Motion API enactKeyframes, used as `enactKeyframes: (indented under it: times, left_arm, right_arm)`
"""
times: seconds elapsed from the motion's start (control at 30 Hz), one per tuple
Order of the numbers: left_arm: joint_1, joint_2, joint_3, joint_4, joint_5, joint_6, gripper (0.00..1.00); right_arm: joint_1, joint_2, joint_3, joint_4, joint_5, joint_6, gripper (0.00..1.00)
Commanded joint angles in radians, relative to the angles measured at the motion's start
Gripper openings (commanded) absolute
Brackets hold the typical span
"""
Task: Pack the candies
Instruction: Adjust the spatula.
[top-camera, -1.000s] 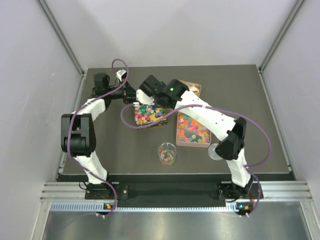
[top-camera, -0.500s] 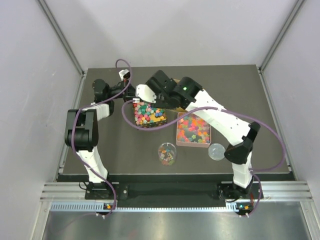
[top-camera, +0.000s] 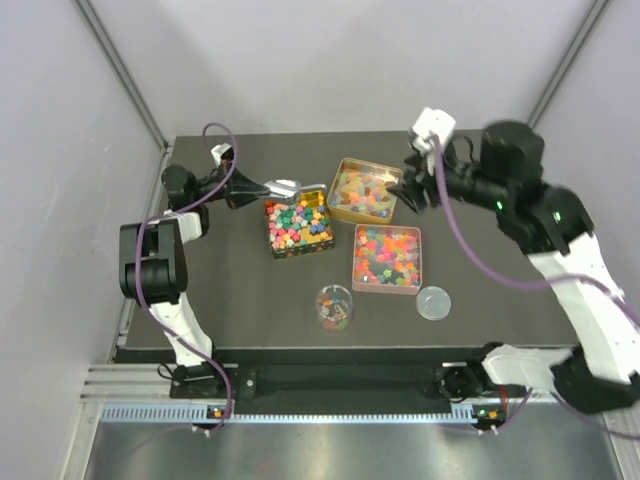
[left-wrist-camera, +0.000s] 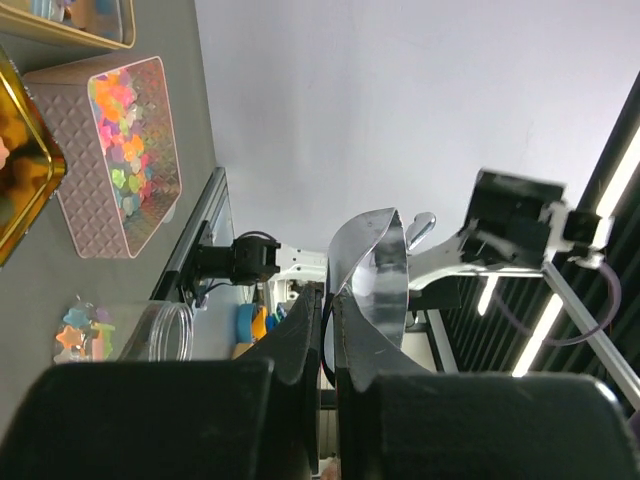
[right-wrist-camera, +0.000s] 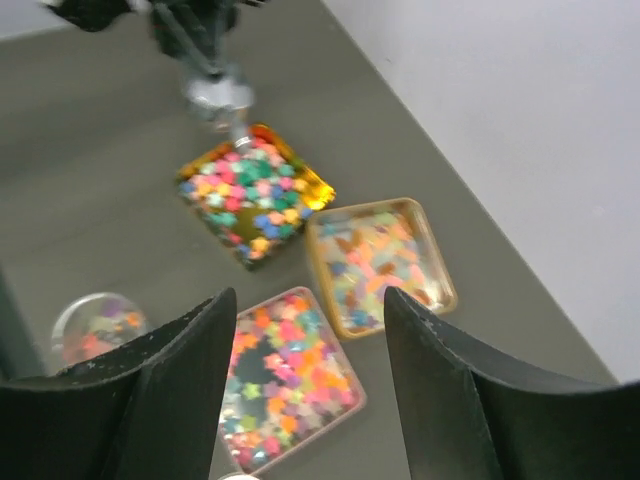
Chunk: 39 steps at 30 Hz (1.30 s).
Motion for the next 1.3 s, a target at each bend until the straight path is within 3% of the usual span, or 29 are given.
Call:
enactKeyframes:
  times: [0.0,0.17,0.37,0.67,0.7,0.77,0.83,0.87,1.07,1.27]
  left_arm:
    - [0.018,-0.103,-0.014,-0.028,-0.001,0.058,0.0]
    - [0.013,-0.149,-0.036,-0.189,0.025,0.165,0.0]
    - [-0.019,-0.213,-0.031,-0.348,0.045,0.264,0.0]
    - [-0.043,-0.242,-0.007,-0.549,0.06,0.422,0.0]
    - [-0.043,-0.244,0.013,-0.666,0.071,0.459,0.0]
    - [-0.045,-0.244,0.061,-0.893,0.083,0.715,0.0]
    - [-0.045,-0.224,0.197,-1.39,0.12,1.083,0.0]
    - [-0.043,-0.209,0.223,-1.431,0.131,1.102,0.0]
    - [-0.043,-0.218,0.197,-1.362,0.123,1.053,0.0]
    - [-0.043,-0.229,0.19,-1.355,0.122,1.05,0.0]
  right_arm:
    - [-0.015,-0.084,-0.259,0.355,-0.28,0.14,0.6]
    - [-0.018,-0.109,-0.439,0.624,-0.375,0.239,0.56]
    - [-0.018,-0.057,-0.493,0.741,-0.403,0.213,0.55]
    - [0.019,0.081,-0.404,0.797,-0.467,0.199,0.54]
    - [0.021,0.091,-0.399,0.798,-0.477,0.199,0.54]
    - [0.034,0.115,-0.399,0.806,-0.495,0.196,0.53]
    - [0.048,0.131,-0.379,0.788,-0.506,0.188,0.52]
    - [0.059,0.144,-0.37,0.772,-0.507,0.179,0.52]
    - [0.071,0.135,-0.39,0.714,-0.495,0.138,0.52]
    - [0.071,0.132,-0.425,0.766,-0.469,0.147,0.52]
